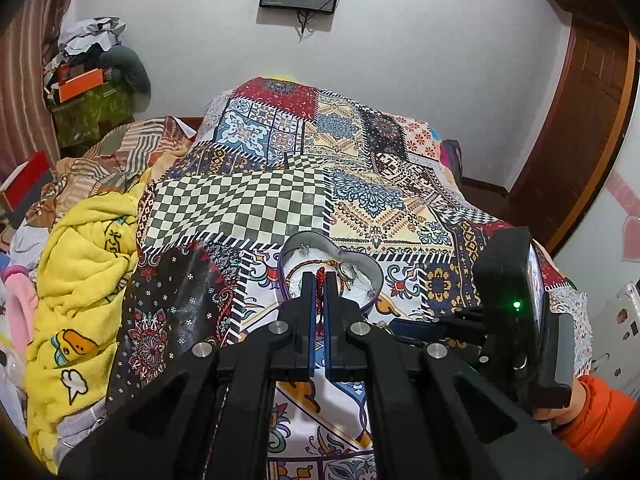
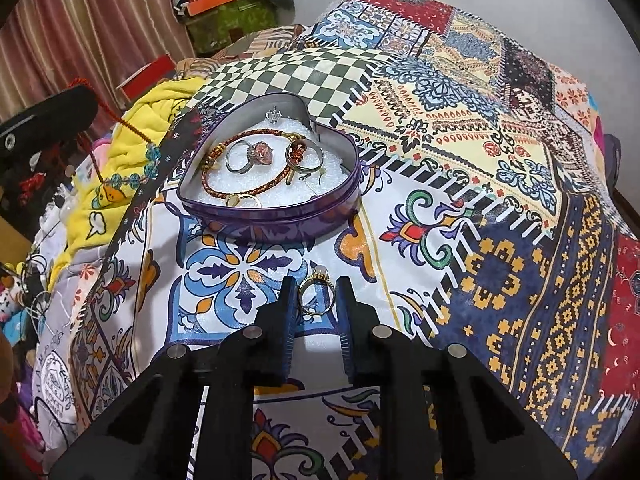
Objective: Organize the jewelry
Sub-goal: 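Grasp a silver ring with the right tool while the left tool holds its piece over the tin, then carry the ring over the tin with the right tool and open both tools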
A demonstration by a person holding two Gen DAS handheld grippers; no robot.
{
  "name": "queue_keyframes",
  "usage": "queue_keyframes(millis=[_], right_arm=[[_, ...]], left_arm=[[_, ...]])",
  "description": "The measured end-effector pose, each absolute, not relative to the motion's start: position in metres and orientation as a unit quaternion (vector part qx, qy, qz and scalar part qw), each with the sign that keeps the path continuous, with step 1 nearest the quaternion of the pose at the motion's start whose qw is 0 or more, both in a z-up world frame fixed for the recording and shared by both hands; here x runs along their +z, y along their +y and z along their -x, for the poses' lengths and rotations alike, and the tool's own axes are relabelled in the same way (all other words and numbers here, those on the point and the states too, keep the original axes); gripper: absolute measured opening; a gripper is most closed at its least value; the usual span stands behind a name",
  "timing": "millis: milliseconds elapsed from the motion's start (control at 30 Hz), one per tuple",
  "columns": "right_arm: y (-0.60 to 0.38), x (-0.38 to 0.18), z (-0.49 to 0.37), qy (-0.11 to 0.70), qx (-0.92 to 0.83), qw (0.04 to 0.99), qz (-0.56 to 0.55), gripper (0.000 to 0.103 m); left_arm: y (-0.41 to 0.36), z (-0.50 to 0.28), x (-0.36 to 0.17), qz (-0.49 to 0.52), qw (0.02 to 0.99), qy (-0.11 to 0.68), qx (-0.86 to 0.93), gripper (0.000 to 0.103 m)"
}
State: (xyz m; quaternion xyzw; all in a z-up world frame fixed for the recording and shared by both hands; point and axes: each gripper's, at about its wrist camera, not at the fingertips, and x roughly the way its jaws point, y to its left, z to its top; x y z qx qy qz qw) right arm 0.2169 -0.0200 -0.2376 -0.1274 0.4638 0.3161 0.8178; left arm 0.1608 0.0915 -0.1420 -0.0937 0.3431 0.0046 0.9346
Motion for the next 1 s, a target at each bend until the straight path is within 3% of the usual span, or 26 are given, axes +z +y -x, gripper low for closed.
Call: queue_keyframes(millis=[533,1000], right_arm=[[-0.023,-0.172,-0.225,0.389,0.325,0.858,0.083,0.017],[0.008,-0.203,-0.238,0.412,0.348,0.834,0.117,0.017]], left_arm=[[0.1,-0.171,-0.115,0.113,0.946,0.303,0.003,0.001],[0.105,-0.211,-0.137,0.127,0.933,0.337,-0.028,0.001]])
